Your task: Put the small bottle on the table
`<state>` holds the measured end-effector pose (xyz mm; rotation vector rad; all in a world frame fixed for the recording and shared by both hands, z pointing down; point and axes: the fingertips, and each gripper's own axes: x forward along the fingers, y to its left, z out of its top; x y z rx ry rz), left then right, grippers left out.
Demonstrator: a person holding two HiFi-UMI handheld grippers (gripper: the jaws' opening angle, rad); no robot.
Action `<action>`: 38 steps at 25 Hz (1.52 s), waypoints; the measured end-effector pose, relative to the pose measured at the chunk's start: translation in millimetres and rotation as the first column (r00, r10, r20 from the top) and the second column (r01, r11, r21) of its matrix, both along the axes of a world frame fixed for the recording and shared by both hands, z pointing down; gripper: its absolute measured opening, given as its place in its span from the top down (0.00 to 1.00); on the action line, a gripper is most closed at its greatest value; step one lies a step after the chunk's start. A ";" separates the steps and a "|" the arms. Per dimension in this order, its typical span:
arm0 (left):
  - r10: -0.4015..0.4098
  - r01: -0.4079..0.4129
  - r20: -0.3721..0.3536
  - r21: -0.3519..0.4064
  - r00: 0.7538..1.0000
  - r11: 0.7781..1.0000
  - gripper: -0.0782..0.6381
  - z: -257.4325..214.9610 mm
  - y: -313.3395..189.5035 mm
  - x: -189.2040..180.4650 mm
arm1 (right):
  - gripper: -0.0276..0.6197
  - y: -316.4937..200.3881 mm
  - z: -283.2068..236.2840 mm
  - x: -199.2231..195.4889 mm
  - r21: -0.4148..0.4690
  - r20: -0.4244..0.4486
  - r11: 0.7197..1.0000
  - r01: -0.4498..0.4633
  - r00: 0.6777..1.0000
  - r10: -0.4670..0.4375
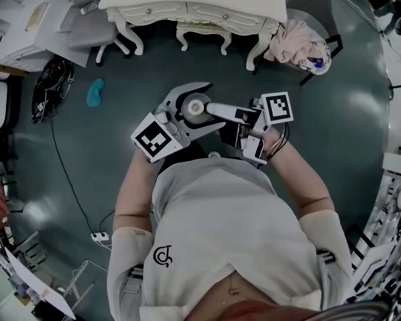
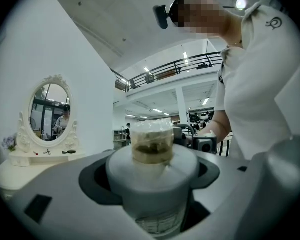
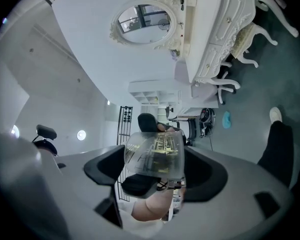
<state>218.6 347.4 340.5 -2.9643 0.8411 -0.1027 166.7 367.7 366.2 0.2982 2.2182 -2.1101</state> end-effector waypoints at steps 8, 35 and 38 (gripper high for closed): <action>0.058 -0.058 0.006 0.020 0.998 0.998 0.39 -8.1 -93.8 -76.2 | 0.41 -97.5 -7.9 -77.2 0.012 0.006 0.998 -0.067 0.998 0.067; 0.147 -0.147 0.012 -0.010 0.989 0.989 0.39 18.5 -378.3 -264.3 | 0.41 -387.5 16.9 -266.2 -0.009 -0.004 0.984 -0.178 0.984 0.178; 0.130 -0.130 0.020 -0.011 0.991 0.991 0.39 21.5 -420.0 -266.3 | 0.41 -428.0 20.9 -268.0 -0.019 -0.001 0.986 -0.167 0.986 0.167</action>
